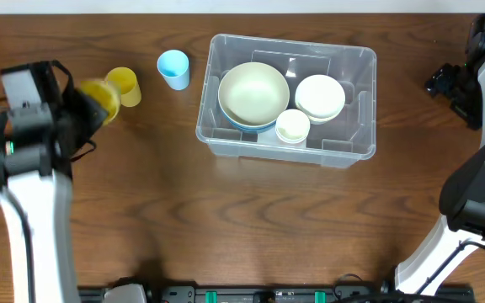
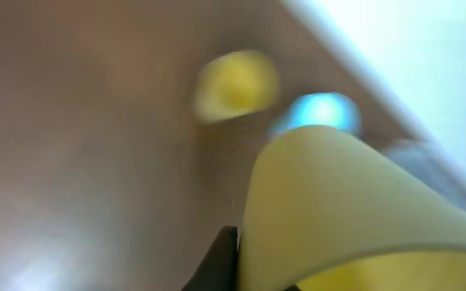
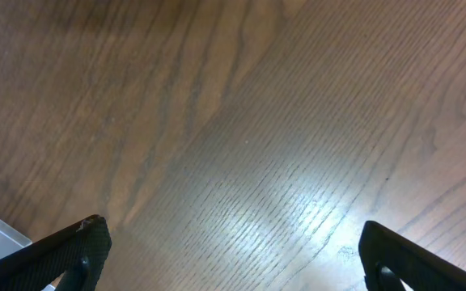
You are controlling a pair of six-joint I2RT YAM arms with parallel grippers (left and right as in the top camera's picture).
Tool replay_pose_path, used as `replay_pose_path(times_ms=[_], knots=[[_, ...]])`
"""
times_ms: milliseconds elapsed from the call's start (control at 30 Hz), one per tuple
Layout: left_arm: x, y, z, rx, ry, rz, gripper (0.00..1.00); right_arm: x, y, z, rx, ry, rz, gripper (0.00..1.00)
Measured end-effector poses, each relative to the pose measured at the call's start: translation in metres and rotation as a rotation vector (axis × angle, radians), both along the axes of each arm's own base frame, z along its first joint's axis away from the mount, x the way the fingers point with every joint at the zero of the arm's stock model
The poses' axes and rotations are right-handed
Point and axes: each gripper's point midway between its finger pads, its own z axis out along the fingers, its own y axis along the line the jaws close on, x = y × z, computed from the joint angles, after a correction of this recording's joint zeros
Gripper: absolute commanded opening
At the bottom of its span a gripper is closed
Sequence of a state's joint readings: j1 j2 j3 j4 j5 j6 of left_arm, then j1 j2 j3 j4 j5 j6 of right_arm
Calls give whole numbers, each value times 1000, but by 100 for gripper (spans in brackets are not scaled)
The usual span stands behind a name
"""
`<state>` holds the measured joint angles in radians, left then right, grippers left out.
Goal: Pack container
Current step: 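Grasp the yellow cup rim with the left gripper and lift, then carry the yellow cup into the bin onto the cream cup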
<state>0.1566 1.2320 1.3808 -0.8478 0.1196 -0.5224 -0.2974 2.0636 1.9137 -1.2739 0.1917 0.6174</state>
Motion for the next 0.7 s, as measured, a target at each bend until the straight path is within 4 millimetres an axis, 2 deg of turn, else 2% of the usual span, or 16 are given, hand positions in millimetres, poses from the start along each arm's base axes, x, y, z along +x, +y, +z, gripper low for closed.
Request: replay_pose_path(times_ms=[100, 133, 200, 267, 400, 500, 600, 700], knots=[[5, -62, 46, 19, -185, -218, 6, 0, 0, 0, 0, 0, 0, 99], [6, -80, 54, 27, -221, -278, 6, 0, 0, 0, 0, 0, 0, 99], [8, -127, 65, 36, -285, -439, 6, 0, 0, 0, 0, 0, 0, 99], [9, -174, 66, 45, -320, -586, 6, 0, 0, 0, 0, 1, 0, 99], [10, -247, 42, 65, -302, -780, 6, 0, 0, 0, 0, 0, 0, 99], [15, -283, 15, 95, -262, -859, 6, 0, 0, 0, 0, 1, 0, 99], [21, -306, -19, 125, -196, -904, 6, 0, 0, 0, 0, 0, 0, 99], [27, -314, -49, 145, -129, -915, 6, 0, 0, 0, 0, 1, 0, 99]])
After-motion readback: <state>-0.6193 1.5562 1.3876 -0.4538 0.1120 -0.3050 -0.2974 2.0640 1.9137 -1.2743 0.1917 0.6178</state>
